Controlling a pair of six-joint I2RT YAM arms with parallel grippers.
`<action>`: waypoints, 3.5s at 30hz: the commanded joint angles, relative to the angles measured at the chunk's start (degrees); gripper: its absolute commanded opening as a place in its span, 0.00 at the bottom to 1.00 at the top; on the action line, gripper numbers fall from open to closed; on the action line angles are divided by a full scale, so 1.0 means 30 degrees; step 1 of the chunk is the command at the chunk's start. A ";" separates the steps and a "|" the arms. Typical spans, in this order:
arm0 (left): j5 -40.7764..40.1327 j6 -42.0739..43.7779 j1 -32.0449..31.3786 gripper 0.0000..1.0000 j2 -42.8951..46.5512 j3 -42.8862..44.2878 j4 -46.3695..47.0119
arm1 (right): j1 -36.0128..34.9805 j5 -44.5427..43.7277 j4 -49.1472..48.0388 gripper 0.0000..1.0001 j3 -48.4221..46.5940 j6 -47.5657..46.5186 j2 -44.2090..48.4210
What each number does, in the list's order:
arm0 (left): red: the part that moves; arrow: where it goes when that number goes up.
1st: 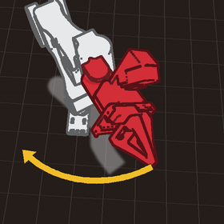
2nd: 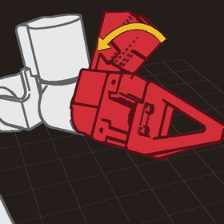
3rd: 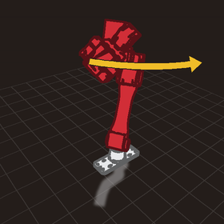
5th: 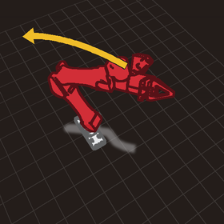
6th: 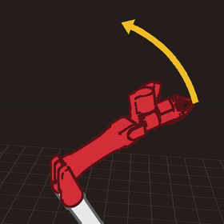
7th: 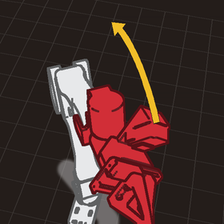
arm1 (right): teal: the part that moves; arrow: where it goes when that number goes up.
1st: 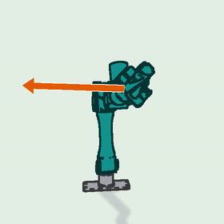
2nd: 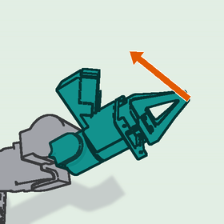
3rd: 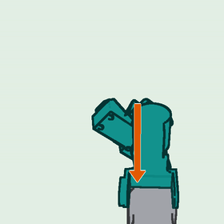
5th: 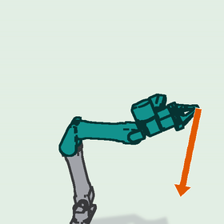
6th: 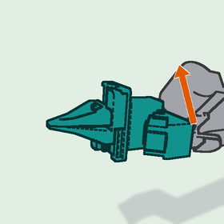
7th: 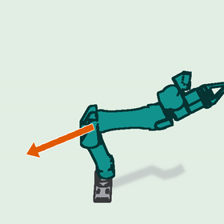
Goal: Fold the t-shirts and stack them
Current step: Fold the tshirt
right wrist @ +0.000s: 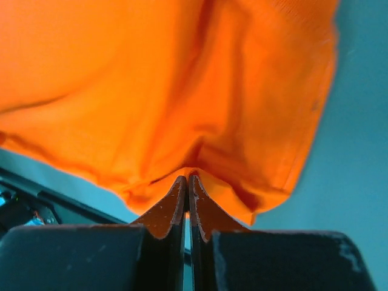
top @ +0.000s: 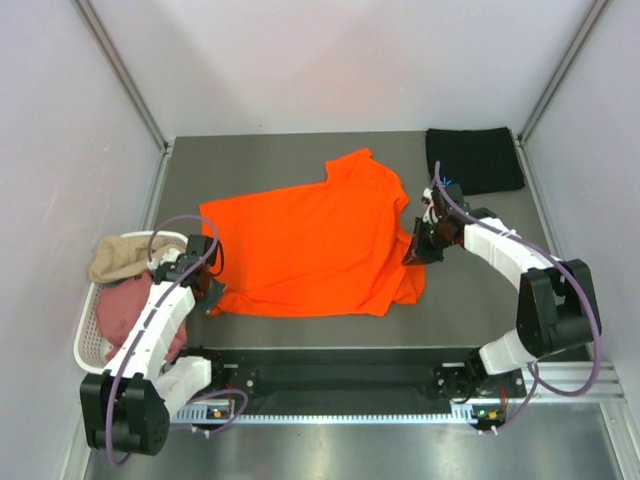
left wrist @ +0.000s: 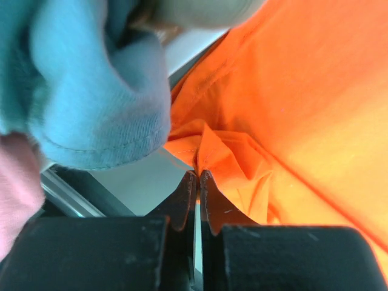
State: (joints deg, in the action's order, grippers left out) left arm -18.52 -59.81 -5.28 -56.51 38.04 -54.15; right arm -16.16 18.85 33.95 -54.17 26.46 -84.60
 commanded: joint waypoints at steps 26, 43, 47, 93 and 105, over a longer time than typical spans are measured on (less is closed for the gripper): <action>-0.0008 0.2974 -0.0027 0.00 -0.4658 0.3315 0.2727 | 0.2515 -0.2034 -0.2617 0.00 -0.3857 -0.1202 -0.6575; -0.0269 0.2975 -0.0848 0.00 -0.5658 0.2995 0.2671 | 0.7143 -0.8040 -0.0011 0.00 0.1327 -0.0146 -0.3269; -0.0710 0.2682 -0.0819 0.00 -0.4954 0.2817 0.1881 | 0.7497 -0.7432 0.0605 0.00 0.1300 -0.1200 -0.1690; 0.0433 0.5406 -0.0819 0.00 -0.8203 0.5776 0.2201 | 0.2575 -0.4556 0.3211 0.02 -1.1880 -0.3370 -0.7161; -0.0476 0.4439 -0.0819 0.00 -0.8408 0.5834 0.2258 | 0.2517 -0.4409 0.3155 0.00 -1.3026 -0.3341 -0.8012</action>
State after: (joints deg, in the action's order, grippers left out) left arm -17.76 -45.58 -7.92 -81.17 53.25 -48.18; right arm -8.25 6.09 43.97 -89.43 16.97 -108.60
